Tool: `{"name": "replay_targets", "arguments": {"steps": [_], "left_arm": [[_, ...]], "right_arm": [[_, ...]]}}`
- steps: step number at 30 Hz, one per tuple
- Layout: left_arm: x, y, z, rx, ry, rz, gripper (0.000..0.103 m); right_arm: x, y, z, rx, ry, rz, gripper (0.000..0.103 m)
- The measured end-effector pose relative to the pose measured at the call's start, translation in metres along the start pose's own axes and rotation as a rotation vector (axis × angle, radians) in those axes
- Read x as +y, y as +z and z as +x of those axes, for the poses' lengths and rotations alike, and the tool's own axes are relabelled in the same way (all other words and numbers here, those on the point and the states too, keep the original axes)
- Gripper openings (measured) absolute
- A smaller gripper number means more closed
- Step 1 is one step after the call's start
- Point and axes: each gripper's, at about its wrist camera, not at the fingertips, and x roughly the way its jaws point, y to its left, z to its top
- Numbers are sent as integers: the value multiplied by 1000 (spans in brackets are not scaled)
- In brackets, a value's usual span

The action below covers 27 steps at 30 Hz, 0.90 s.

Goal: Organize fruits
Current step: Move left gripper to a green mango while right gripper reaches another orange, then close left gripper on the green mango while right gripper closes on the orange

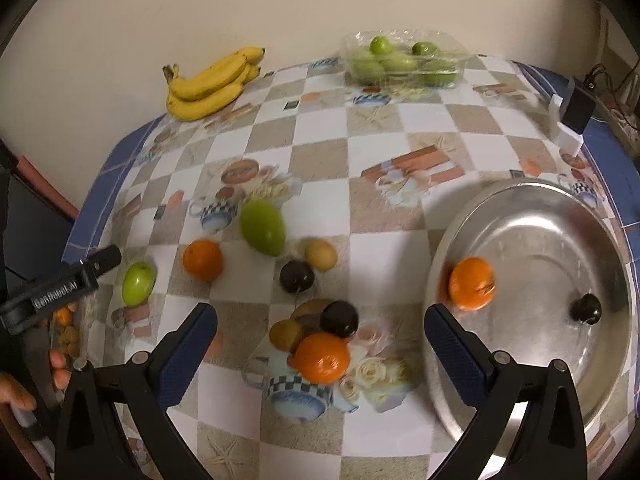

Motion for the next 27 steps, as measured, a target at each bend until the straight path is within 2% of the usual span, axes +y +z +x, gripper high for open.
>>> {"name": "replay_targets", "arguments": {"steps": [4, 9, 12, 14, 16, 21, 27], "left_arm": [[5, 4, 8, 49, -49, 11, 103], [7, 9, 21, 93, -70, 30, 95], [6, 9, 30, 117, -66, 58, 89], [5, 9, 35, 133, -68, 68, 86], [6, 8, 41, 147, -65, 72, 84], [7, 5, 54, 179, -66, 70, 75], [6, 3, 62, 201, -79, 66, 57]], "right_arm": [[2, -5, 5, 35, 26, 11, 103], [2, -10, 13, 75, 39, 23, 101], [0, -11, 16, 89, 42, 33, 86], [-3, -12, 20, 103, 37, 43, 82], [-5, -14, 25, 124, 38, 53, 72], [-7, -18, 35, 168, 49, 64, 59], [-10, -19, 38, 187, 52, 80, 49]]}}
